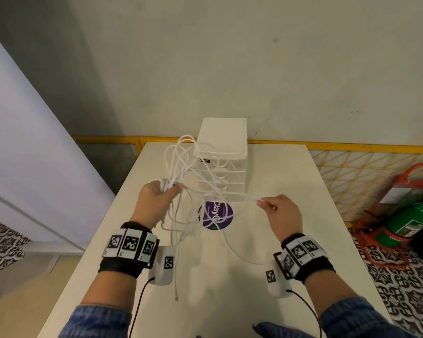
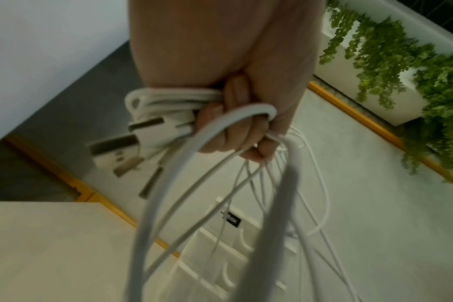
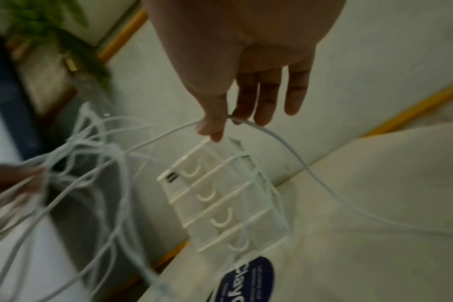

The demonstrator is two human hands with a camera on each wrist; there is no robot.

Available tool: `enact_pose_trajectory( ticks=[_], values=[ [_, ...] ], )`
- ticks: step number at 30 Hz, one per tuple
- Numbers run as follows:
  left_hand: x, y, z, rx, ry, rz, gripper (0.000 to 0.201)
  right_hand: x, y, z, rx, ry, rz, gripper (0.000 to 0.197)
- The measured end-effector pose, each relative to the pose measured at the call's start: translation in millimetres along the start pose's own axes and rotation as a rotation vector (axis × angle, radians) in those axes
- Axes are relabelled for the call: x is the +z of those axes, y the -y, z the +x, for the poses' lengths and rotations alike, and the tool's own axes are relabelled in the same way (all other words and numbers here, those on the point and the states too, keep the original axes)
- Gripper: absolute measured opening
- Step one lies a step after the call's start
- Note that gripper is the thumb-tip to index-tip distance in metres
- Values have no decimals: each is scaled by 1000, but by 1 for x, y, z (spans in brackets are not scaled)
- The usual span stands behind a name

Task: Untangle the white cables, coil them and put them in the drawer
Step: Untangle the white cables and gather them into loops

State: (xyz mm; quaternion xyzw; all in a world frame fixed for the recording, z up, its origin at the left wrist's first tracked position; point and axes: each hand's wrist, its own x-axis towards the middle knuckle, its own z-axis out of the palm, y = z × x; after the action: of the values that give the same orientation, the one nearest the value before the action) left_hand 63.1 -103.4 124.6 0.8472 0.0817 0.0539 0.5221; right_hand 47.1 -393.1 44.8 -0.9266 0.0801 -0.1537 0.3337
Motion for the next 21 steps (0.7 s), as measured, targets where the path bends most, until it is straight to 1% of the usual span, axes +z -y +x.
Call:
enact_pose_trajectory(
  ticks=[2,3,5,7,9,11,13,17,19,21],
  values=[
    [-6,4,4,-31,-66,-34,38,-4,-27,-3,210,41,-28,26],
    [-7,6,6,-40,-83,-55,35,-5,-38,-6,282,69,-36,27],
    [-7,6,7,-42,-91,-54,34,-4,-55,-11,367,103,-52,27],
    [-9,6,6,-28,-107,-43,38,-7,-69,-16,451,97,-51,25],
    [-13,5,7,-31,-134,-76,36,-11,-84,-20,535,107,-69,25],
    [-17,3,6,-35,-137,-98,31,-17,-95,-23,593,133,-113,26],
    [-19,2,5,-28,-133,-108,31,-19,-102,-23,627,160,-152,26],
    [-22,1,3,-28,-117,-125,31,-16,-107,-18,611,238,-209,24],
    [-27,4,4,-38,-173,-156,33,-19,-111,-17,641,281,-292,28],
    [-36,10,7,-71,-276,-226,36,-23,-116,-20,682,314,-362,32]
  ],
)
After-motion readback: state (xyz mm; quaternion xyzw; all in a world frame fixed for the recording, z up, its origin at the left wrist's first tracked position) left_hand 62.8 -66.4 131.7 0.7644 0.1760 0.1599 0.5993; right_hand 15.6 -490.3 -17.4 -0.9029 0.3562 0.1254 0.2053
